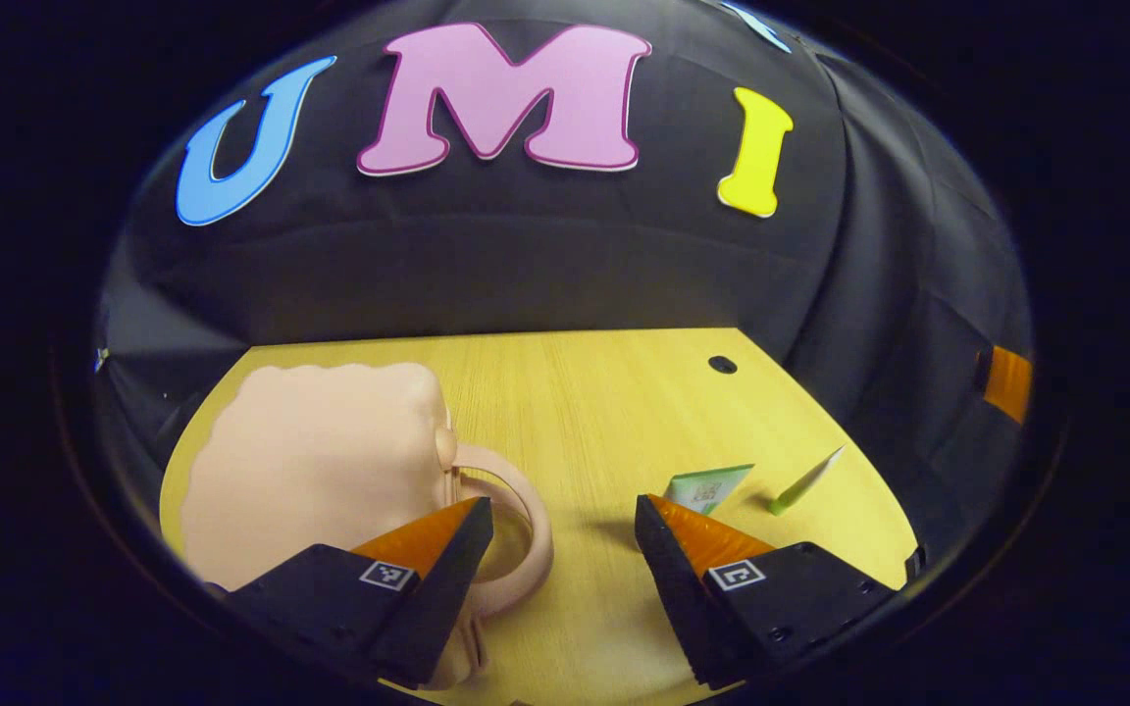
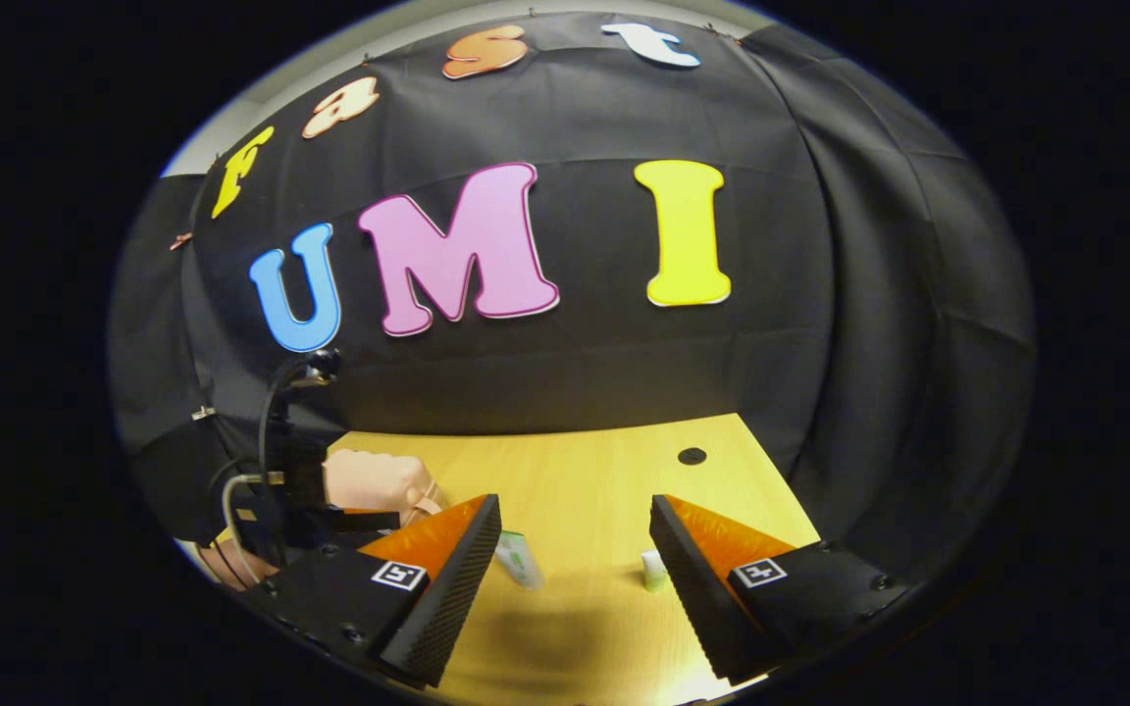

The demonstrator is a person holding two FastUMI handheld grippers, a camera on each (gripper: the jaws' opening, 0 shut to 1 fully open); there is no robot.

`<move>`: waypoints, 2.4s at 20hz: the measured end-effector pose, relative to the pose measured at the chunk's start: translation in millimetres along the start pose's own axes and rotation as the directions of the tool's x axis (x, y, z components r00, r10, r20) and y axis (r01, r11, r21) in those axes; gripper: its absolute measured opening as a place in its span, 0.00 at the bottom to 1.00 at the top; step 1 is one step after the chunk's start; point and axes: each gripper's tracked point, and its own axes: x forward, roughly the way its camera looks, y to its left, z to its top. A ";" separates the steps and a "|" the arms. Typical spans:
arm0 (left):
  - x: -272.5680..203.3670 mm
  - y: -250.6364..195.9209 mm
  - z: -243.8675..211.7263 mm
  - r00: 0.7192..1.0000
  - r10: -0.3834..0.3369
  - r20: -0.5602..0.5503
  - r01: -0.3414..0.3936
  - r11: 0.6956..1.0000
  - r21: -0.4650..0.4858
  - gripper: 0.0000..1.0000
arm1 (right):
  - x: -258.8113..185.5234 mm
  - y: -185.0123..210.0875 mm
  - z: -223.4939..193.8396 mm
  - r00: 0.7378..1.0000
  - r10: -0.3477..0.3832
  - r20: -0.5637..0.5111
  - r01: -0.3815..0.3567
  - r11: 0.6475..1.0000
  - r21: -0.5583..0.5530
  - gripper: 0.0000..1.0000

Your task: First open the suitcase, pack the skin care products into it, and then close the suitcase.

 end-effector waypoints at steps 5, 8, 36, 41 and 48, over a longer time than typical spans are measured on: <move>31.1 -7.2 -10.2 0.996 0.041 -0.081 -0.038 0.999 0.036 0.82 | 1.7 4.8 -2.7 0.999 0.045 0.001 -0.045 0.997 -0.067 0.96; 51.3 -2.8 -28.8 0.983 0.099 -0.158 -0.096 0.995 0.021 0.83 | 7.7 4.0 -9.7 0.998 0.063 -0.027 -0.064 0.996 -0.059 0.97; -149.9 451.7 103.8 0.905 0.415 0.089 -0.396 0.901 -0.176 0.12 | 10.2 57.7 -29.9 0.992 -0.084 -0.090 0.079 0.995 -0.060 0.97; -96.5 546.0 26.0 0.909 0.416 -0.007 -0.409 0.889 -0.204 0.12 | 5.0 78.1 -65.5 0.982 -0.112 -0.151 0.095 0.989 -0.116 0.97; -27.6 574.9 -63.5 0.943 0.307 -0.129 -0.332 0.887 -0.320 0.12 | 6.3 73.0 -90.6 0.970 -0.186 -0.159 0.169 0.979 -0.117 0.98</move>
